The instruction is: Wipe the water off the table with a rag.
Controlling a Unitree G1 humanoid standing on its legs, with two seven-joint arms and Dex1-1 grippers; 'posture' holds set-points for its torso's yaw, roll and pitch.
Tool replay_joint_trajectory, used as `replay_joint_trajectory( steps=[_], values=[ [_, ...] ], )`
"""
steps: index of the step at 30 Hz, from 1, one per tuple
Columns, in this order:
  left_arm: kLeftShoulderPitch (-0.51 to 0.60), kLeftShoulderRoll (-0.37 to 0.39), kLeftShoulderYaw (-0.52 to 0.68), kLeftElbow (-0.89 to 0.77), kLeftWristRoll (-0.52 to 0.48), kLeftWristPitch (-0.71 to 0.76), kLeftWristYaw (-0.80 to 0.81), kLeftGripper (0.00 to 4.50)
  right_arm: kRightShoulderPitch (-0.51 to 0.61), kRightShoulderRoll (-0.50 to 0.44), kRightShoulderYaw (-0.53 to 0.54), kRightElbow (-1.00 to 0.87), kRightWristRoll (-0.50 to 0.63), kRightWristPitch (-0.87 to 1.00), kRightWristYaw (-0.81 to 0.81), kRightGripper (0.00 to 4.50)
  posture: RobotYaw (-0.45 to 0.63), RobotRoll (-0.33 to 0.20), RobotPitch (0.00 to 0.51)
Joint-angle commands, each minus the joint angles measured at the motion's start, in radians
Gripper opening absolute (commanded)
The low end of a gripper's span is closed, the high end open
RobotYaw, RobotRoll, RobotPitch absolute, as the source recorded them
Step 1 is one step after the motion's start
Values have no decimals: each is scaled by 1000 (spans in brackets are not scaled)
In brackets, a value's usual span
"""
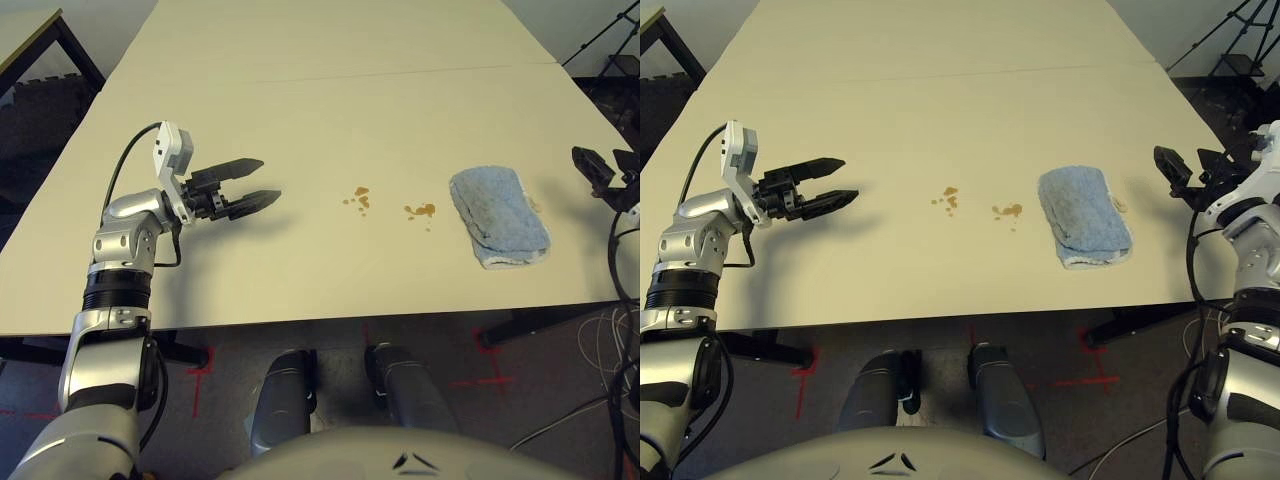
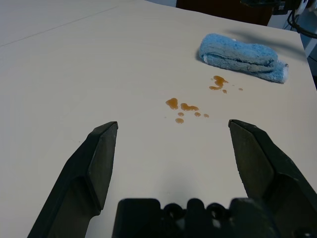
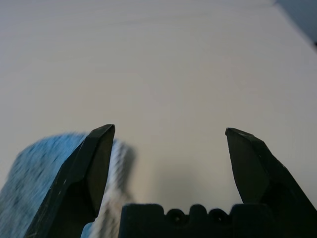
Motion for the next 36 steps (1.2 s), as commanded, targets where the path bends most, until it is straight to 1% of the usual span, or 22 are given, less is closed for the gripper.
replay_joint_trajectory(
  steps=[1, 5, 8, 14, 23, 36],
  values=[
    [6, -8, -17, 15, 25, -26, -1, 4500, 61, -28, 41, -134, 50, 204, 44, 4464, -262, 0, 139],
    [9, -19, -23, 18, 29, -37, 5, 4500, 97, -21, 66, -227, 72, 326, 43, 4464, -264, 0, 137],
    [10, -24, -23, 17, 31, -38, 8, 4500, 113, 0, 83, -261, 66, 353, 29, 4464, -263, 0, 137],
    [15, -27, -22, 8, 32, -36, 9, 4500, 94, 49, 108, -196, 10, 268, -6, 4464, -256, 0, 135],
    [22, -18, -20, -9, 29, -28, 9, 4500, 40, 98, 150, -45, -60, 128, 3, 4464, -239, 0, 131],
    [27, -10, -18, -11, 28, -23, 6, 4500, 83, 164, 213, -149, -43, 226, 59, 4464, -236, 0, 136]
  ],
)
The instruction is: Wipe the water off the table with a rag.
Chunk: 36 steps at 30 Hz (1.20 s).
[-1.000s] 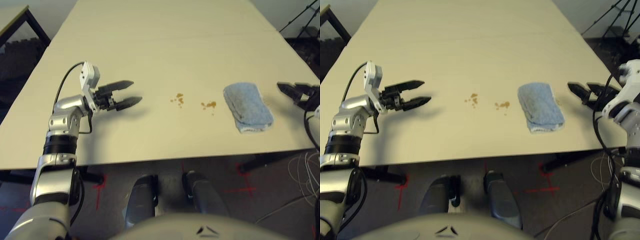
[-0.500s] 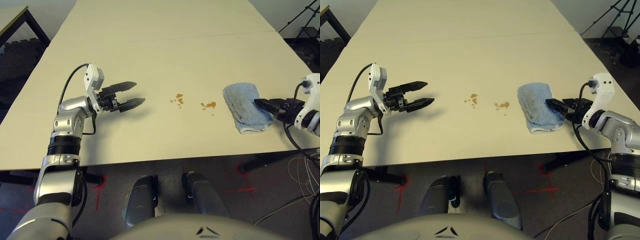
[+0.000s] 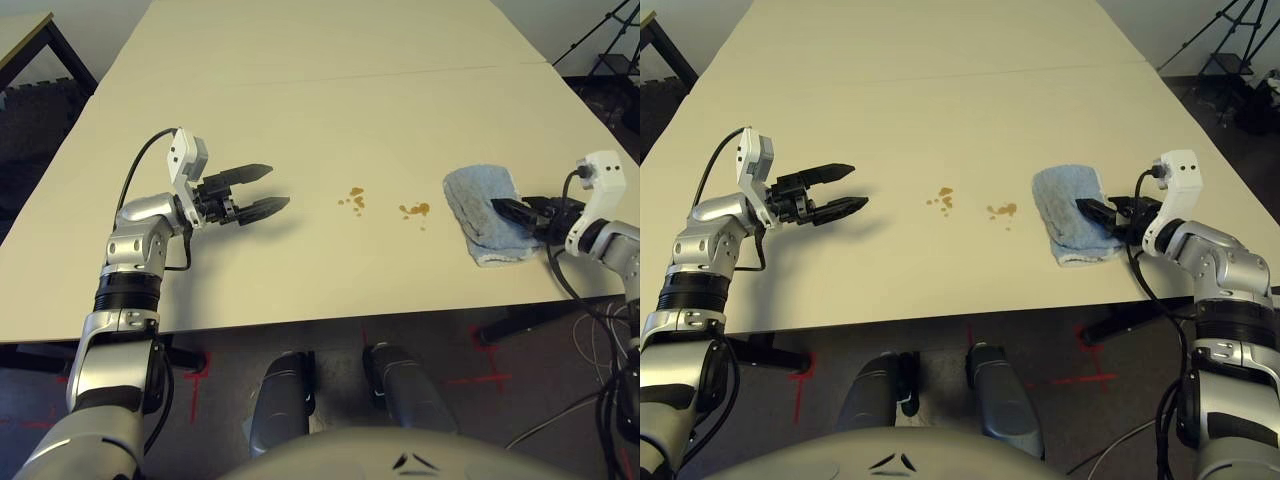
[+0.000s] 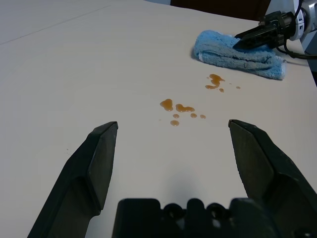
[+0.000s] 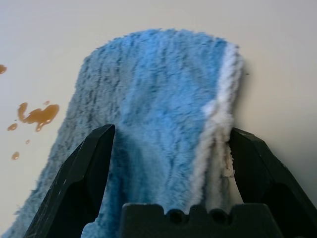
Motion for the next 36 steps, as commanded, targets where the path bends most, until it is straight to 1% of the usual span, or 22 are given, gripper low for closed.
replay_joint_trajectory(
  steps=[1, 3, 5, 6, 7, 12, 14, 17, 21, 22, 26, 28, 30, 32, 36],
  values=[
    [16, 15, -6, -10, 10, 6, -6, 4500, 30, 25, 47, -9, 4, 43, 22, 4464, -237, 0, 136],
    [15, 15, -7, -9, 10, 6, -6, 4500, 29, 30, 53, -5, -7, 35, 13, 4085, -237, 0, 136],
    [15, 15, -7, -9, 10, 6, -7, 4500, 28, 33, 55, 0, -14, 29, 8, 3571, -237, 0, 136],
    [14, 15, -7, -8, 10, 5, -7, 4500, 26, 33, 54, 3, -21, 20, -1, 3123, -237, 0, 136],
    [14, 15, -7, -8, 11, 5, -7, 4500, 25, 33, 53, 5, -26, 13, -7, 2798, -237, 0, 136],
    [11, 12, -8, -5, 11, 5, -5, 4500, 11, 28, 46, 23, -59, -42, -40, 796, -237, 0, 136],
    [12, 11, -8, -6, 11, 5, -5, 4500, 11, 26, 35, 11, -52, -38, -45, 158, -238, 0, 136],
    [13, 12, -7, -5, 11, 5, -4, 4500, 8, 37, -4, -21, -14, -7, -65, 96, -238, 0, 136],
    [17, 13, -6, -4, 12, 3, -3, 4500, -7, 70, -95, -113, 93, 104, -122, 96, -235, 0, 140],
    [18, 14, -6, -5, 11, 4, -3, 4500, -8, 76, -107, -134, 110, 128, -133, 96, -235, 0, 140],
    [24, 15, -5, -8, 10, 6, -2, 4500, -35, 119, -181, -268, 238, 282, -218, 96, -240, 0, 144],
    [25, 15, -5, -9, 10, 6, -2, 4500, -51, 142, -206, -302, 284, 333, -259, 96, -243, 0, 146],
    [25, 14, -6, -9, 10, 7, -2, 4500, -66, 170, -222, -324, 317, 366, -300, 96, -243, 0, 146],
    [24, 13, -8, -8, 10, 7, -2, 4500, -66, 190, -212, -341, 328, 381, -327, 96, -246, 0, 147],
    [21, 11, -9, -6, 10, 7, -3, 4500, -33, 218, -168, -348, 295, 361, -357, 96, -242, 0, 147]
  ],
)
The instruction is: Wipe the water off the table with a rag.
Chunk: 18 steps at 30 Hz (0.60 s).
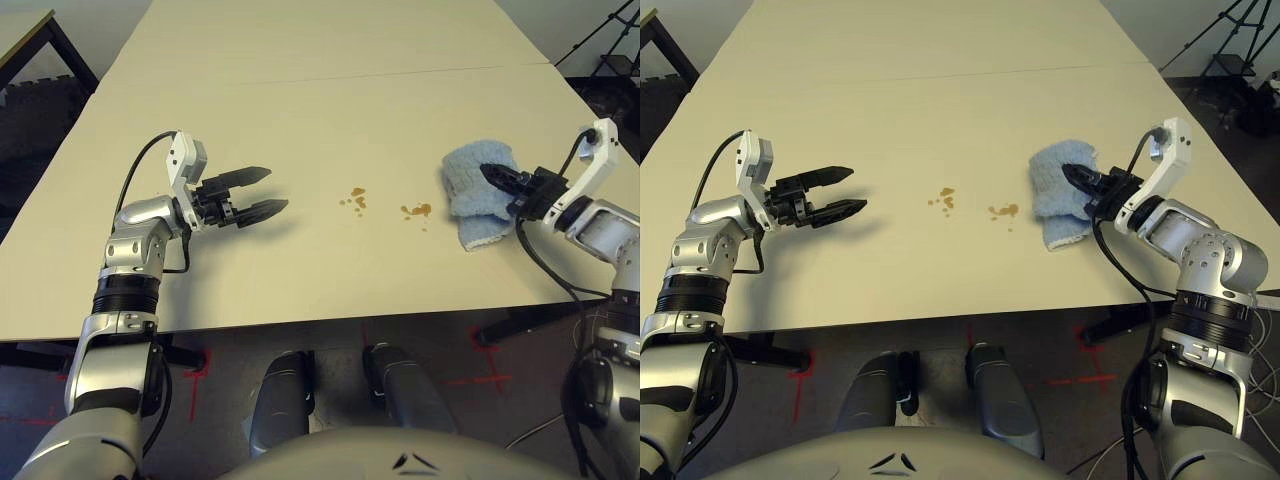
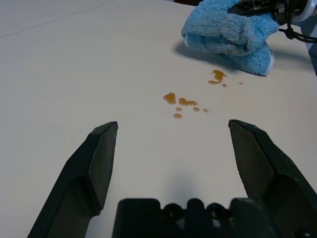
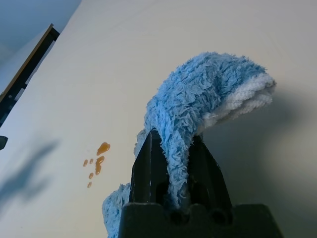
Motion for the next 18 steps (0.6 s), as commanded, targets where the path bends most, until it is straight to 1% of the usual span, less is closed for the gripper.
replay_joint_trajectory(
  steps=[1, 10, 18],
  values=[
    [10, 7, -10, -5, 11, 6, -3, 4500, 36, 17, 43, -17, -29, -23, -28, 96, -242, 0, 147],
    [12, 13, -7, -9, 11, 7, -3, 4500, 88, 24, 164, 50, -162, -177, -15, 96, -231, 0, 139],
    [9, 13, -8, -6, 12, 3, -3, 4500, 106, 77, 264, 22, -198, -202, -3, 96, -233, 0, 135]
  ],
)
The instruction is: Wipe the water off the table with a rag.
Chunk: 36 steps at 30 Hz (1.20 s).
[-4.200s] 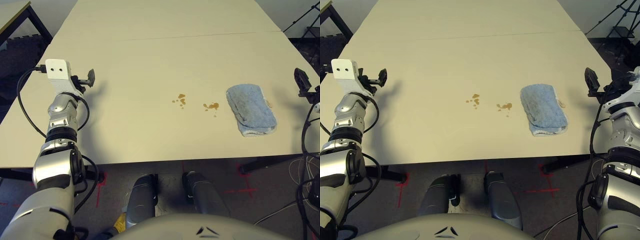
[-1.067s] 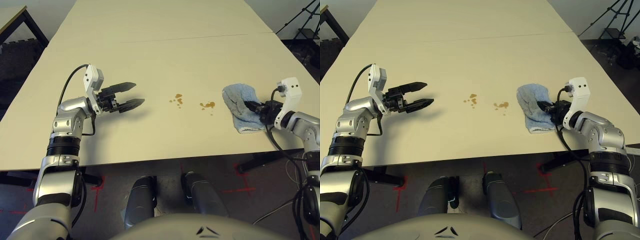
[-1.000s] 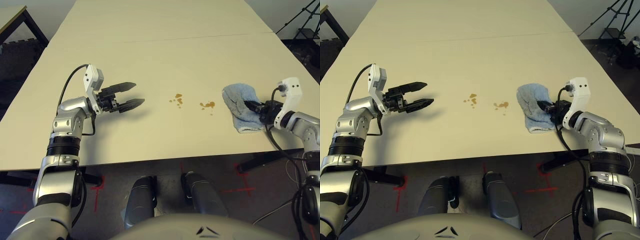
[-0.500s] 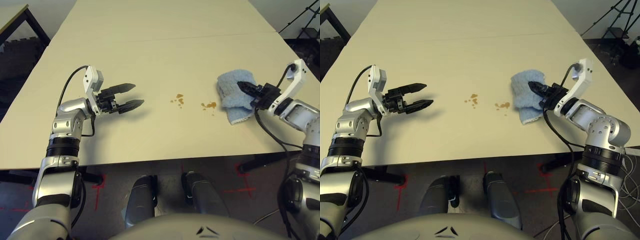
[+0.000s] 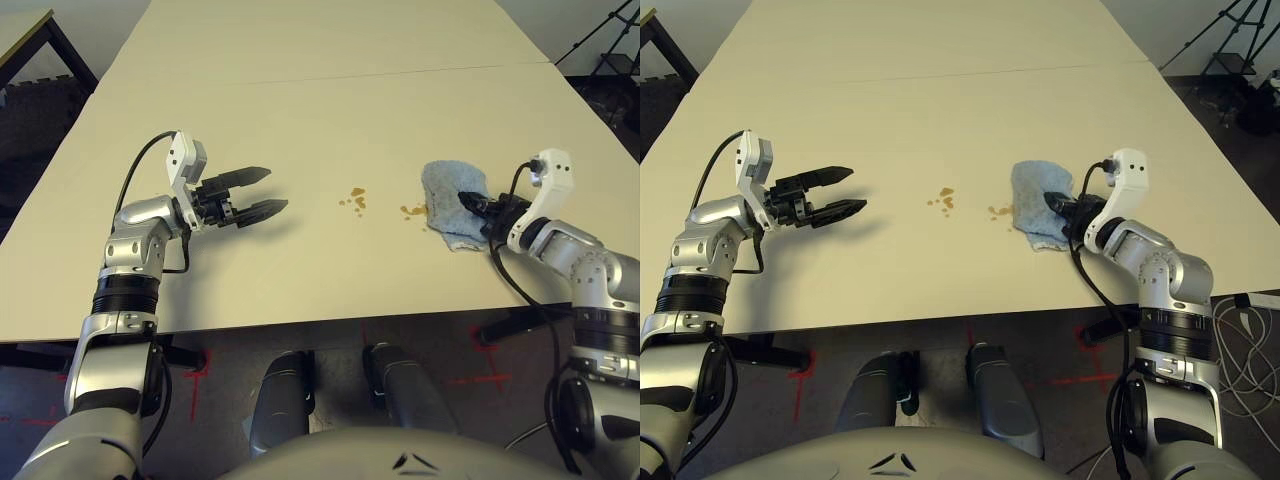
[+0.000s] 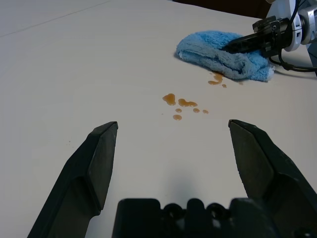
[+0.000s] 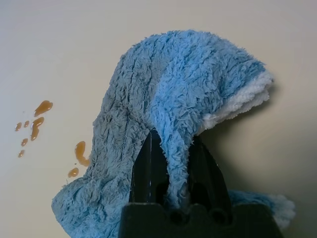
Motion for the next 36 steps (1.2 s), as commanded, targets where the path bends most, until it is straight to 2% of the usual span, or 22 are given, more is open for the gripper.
replay_joint_trajectory(
  steps=[1, 14, 23, 29, 36],
  values=[
    [9, 11, -8, -5, 12, 2, -4, 4500, 23, 32, 65, -21, -10, 13, 13, 96, -233, 0, 135],
    [12, 14, -12, -10, 13, 5, -8, 4500, 21, 122, 173, -82, -18, 39, 15, 95, -232, 0, 139],
    [19, 14, -12, -17, 10, 8, -7, 4500, -9, 128, 166, -57, -38, 19, 6, 95, -231, 0, 142],
    [19, 12, -13, -18, 11, 9, -5, 4500, -69, 46, 95, 4, -43, -5, 21, 95, -234, 0, 143],
    [17, 7, -15, -15, 12, 5, -3, 4500, -118, -99, 28, 73, -53, -26, 52, 95, -240, 0, 143]
  ],
)
